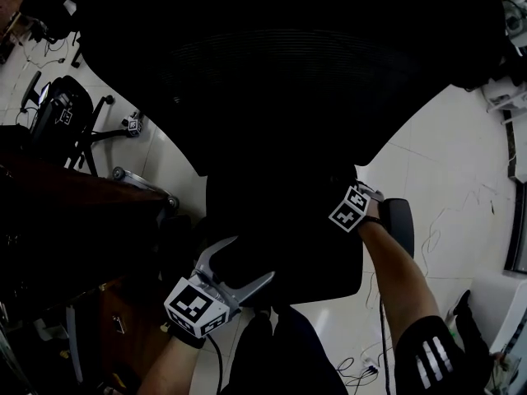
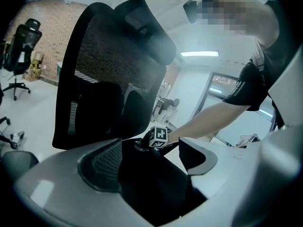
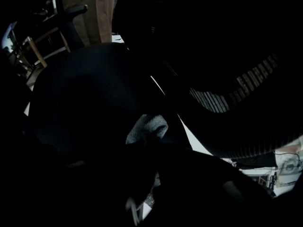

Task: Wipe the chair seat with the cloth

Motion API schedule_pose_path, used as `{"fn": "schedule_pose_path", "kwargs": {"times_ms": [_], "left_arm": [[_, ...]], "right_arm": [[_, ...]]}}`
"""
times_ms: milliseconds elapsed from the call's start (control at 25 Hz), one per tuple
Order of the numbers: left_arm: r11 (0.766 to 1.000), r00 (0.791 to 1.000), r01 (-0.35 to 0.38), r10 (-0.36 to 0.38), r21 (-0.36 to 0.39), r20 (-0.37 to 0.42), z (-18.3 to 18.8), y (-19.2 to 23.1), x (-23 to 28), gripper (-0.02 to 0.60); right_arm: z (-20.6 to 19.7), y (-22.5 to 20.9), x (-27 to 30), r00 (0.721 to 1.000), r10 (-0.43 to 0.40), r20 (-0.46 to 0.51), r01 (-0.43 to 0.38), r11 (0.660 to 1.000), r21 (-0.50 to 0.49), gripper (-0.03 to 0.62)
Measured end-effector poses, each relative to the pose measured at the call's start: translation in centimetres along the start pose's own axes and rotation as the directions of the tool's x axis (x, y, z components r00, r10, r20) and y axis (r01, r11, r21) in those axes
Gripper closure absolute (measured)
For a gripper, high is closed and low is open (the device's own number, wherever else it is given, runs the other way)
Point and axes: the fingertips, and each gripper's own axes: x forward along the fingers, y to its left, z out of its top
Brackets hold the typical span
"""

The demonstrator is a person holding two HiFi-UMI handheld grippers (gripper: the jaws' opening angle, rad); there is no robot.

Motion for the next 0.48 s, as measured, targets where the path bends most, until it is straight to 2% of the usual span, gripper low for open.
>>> {"fn": "schedule_pose_path", "kwargs": {"times_ms": [120, 200, 320, 480], "left_arm": [[1.000, 1.000, -0.008, 0.008, -0.005, 0.005, -0.1, 0.0, -0.7, 0.181], [1.000, 1.000, -0.020, 0.020, -0.006, 0.009, 0.3, 0.0, -1.3, 0.181], [0.999, 0.999, -0.038, 0.038, -0.003, 0.021, 0.5, 0.2, -2.8, 0.181], [0.997, 0.997, -0.078, 0.078, -0.016, 0.029, 0.0, 0.8, -5.3, 0.181]], "right_arm": [[-0.1, -0.3, -0.3, 1.000, -0.011, -0.007, 0.011, 1.000, 0.027, 0.546], [1.3, -0.2, -1.0, 0.999, -0.011, 0.053, 0.007, 0.997, 0.073, 0.546], [5.8, 1.9, -2.5, 0.982, 0.035, 0.187, -0.064, 0.987, 0.148, 0.546], [13.6, 8.7, -4.1, 0.941, 0.140, 0.308, -0.182, 0.977, 0.111, 0.546]]}}
